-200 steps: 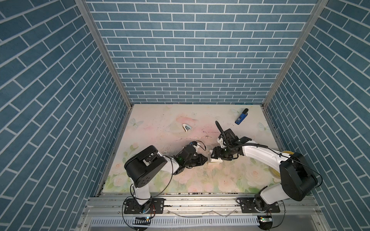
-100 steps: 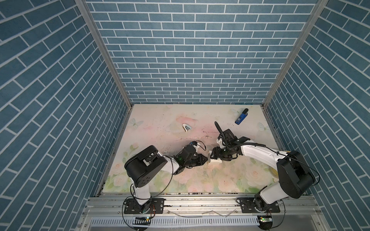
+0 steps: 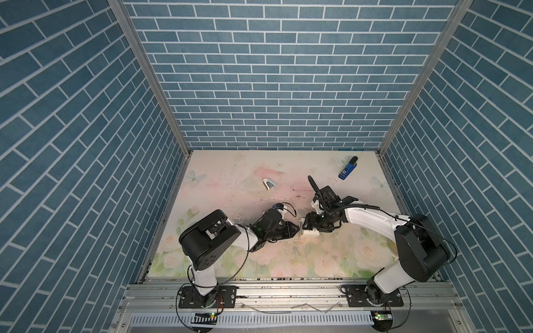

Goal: Take the necklace out of the lift-off lid jewelry box
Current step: Close the lid on the jewelry box.

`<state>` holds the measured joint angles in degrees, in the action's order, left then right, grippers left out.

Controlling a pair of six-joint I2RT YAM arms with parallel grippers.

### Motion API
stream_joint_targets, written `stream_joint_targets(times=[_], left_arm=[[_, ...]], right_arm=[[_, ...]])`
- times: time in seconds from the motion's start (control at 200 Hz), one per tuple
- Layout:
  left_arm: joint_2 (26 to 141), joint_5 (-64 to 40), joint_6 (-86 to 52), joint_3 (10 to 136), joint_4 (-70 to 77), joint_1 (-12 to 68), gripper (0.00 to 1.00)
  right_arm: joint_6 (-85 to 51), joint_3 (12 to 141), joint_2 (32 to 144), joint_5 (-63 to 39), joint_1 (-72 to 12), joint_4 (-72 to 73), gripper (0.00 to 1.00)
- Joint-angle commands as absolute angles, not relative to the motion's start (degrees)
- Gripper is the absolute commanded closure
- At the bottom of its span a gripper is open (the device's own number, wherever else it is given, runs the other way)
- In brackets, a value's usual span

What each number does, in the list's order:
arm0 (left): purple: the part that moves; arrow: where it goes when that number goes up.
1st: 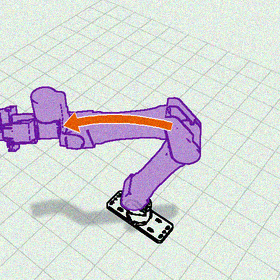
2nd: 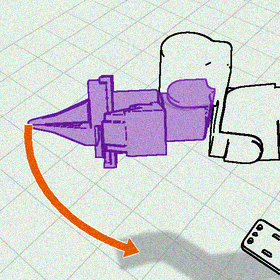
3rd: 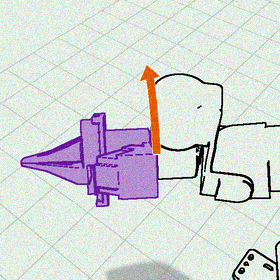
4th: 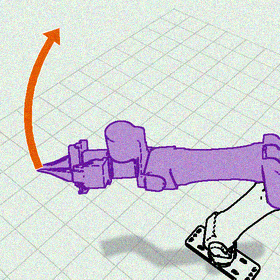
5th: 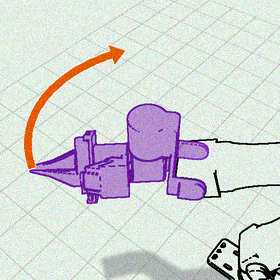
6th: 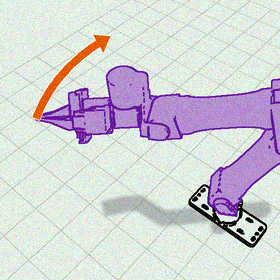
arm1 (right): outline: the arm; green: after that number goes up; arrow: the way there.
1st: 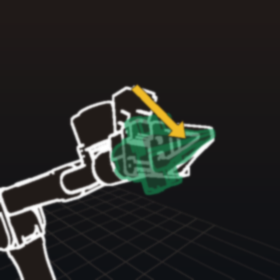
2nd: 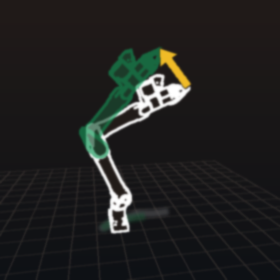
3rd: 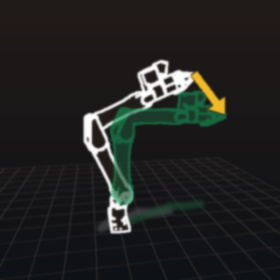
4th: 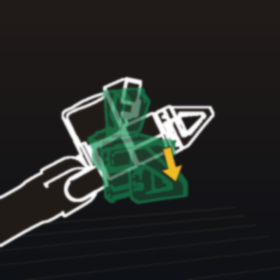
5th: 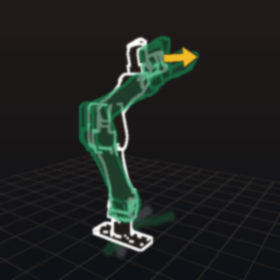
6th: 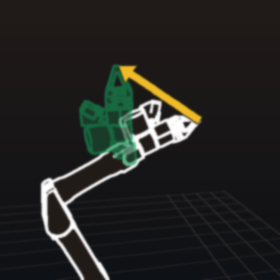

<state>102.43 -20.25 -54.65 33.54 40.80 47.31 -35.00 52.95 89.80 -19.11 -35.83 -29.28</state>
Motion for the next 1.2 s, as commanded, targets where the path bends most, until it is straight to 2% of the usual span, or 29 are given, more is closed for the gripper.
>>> stream_joint_targets(times=[0.0,0.645,0.985,1.195], left_arm=[[101.55,-20.64,-54.25,32.19,41.89,46.69,0.72],[106.34,-22.45,-55.08,35.54,44.56,46.91,0.77],[108.08,-22.56,-55.13,37.00,44.87,47.64,0.77],[108.25,-22.51,-55.05,37.27,44.56,47.79,0.78]], right_arm=[[-33.16,54.54,89.91,-19.41,-35.86,-30.37,0.34],[-27.80,56.80,93.95,-26.25,-35.95,-29.93,0.32],[-26.28,57.57,93.96,-27.95,-36.06,-29.84,0.24],[-26.97,57.48,94.16,-28.79,-35.90,-28.87,0.25]])
